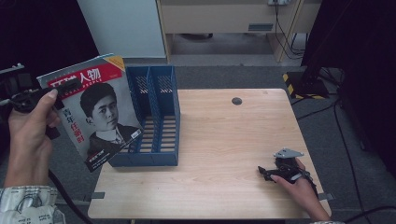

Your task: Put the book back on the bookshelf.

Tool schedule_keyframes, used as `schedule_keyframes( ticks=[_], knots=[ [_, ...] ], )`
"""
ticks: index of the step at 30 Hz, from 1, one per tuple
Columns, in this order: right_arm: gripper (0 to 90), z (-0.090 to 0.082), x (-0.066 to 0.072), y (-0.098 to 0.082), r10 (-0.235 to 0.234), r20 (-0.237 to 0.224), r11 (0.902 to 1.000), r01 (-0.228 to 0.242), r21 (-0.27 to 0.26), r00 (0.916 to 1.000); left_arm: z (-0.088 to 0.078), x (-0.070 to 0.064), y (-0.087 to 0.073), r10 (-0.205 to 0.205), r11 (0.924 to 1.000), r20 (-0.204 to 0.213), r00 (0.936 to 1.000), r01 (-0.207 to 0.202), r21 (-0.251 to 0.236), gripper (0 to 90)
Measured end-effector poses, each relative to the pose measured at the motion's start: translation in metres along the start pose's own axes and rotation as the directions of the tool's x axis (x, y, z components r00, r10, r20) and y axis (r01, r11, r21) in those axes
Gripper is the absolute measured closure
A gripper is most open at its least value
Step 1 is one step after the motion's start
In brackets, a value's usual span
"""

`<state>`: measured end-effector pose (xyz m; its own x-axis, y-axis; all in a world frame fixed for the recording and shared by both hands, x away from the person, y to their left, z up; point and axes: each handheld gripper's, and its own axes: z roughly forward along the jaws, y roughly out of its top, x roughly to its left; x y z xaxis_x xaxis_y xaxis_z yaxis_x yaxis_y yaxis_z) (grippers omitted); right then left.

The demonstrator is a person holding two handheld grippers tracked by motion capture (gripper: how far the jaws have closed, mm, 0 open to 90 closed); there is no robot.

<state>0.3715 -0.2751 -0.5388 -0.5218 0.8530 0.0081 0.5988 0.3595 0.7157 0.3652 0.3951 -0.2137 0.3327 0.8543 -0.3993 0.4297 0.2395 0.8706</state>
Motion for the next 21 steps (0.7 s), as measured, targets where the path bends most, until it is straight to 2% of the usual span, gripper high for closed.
schedule_keyframes(
  ticks=[8,9,21],
  knots=[
    [5.7,0.0,0.0,0.0,-0.002,-0.001,1.0,0.002,0.001,1.0,-0.003,0.011,0.0,0.001,1.0,-0.03,0.9996,-0.001,0.005,86.2],
    [5.7,0.0,0.0,0.0,0.0,0.0,1.0,0.0,0.0,1.0,-0.002,0.015,0.0,0.007,0.9999,-0.044,0.999,-0.007,0.008,86.3],
    [5.7,0.0,0.0,0.0,0.001,0.0,1.0,-0.001,0.002,1.0,0.008,0.036,-0.002,0.021,0.9997,-0.101,0.9947,-0.02,0.014,86.2]
  ],
)
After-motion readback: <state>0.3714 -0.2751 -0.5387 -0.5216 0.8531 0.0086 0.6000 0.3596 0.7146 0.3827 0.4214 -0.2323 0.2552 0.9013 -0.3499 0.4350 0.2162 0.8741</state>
